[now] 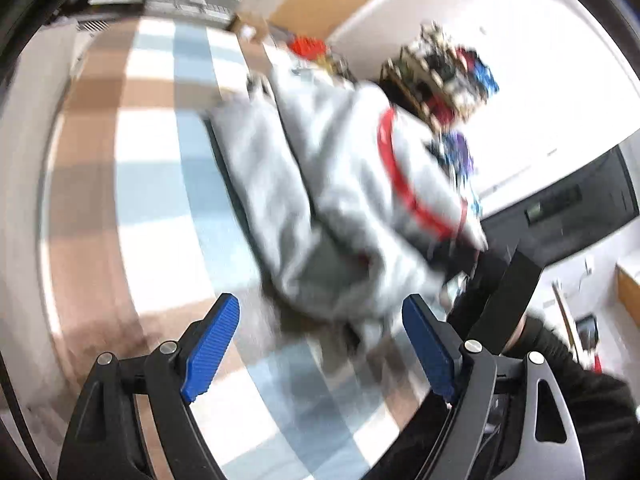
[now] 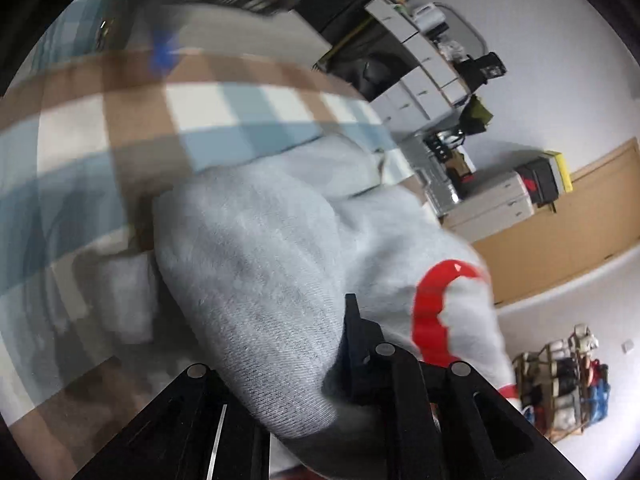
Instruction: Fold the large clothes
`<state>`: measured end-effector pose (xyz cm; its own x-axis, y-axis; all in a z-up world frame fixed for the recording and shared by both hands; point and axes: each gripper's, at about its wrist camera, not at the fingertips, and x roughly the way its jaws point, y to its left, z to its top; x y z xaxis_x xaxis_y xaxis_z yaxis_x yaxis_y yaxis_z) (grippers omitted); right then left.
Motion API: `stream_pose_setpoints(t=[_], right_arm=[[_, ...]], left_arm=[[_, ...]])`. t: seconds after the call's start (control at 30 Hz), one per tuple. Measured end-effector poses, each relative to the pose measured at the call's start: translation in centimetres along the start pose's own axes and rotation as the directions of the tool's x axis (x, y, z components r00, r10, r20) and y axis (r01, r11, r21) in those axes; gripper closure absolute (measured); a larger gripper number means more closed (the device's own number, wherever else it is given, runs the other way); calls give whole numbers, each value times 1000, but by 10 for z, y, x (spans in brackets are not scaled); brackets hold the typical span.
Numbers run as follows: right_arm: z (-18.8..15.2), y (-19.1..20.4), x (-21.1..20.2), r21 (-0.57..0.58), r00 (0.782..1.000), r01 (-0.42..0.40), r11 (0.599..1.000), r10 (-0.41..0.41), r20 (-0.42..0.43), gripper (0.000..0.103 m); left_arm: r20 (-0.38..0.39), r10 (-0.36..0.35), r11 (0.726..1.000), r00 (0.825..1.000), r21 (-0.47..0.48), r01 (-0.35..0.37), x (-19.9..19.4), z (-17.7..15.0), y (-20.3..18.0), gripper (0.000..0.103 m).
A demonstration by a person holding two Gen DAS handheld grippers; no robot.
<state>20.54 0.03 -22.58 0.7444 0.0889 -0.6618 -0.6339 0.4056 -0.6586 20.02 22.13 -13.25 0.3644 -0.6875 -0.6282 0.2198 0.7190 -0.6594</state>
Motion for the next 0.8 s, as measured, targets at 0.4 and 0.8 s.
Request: stream_pose_setpoints(t=[0.4, 0.8], right_arm=[[-39, -49, -13, 430, 985, -166, 888, 128, 117, 84], [-61, -65, -31, 550, 965, -249, 797, 155, 213, 83]], left_arm=[[-180, -138, 968, 974, -235, 93, 135, 109, 0, 23], [-223, -204, 951, 953, -276, 139, 179, 140, -38, 89]])
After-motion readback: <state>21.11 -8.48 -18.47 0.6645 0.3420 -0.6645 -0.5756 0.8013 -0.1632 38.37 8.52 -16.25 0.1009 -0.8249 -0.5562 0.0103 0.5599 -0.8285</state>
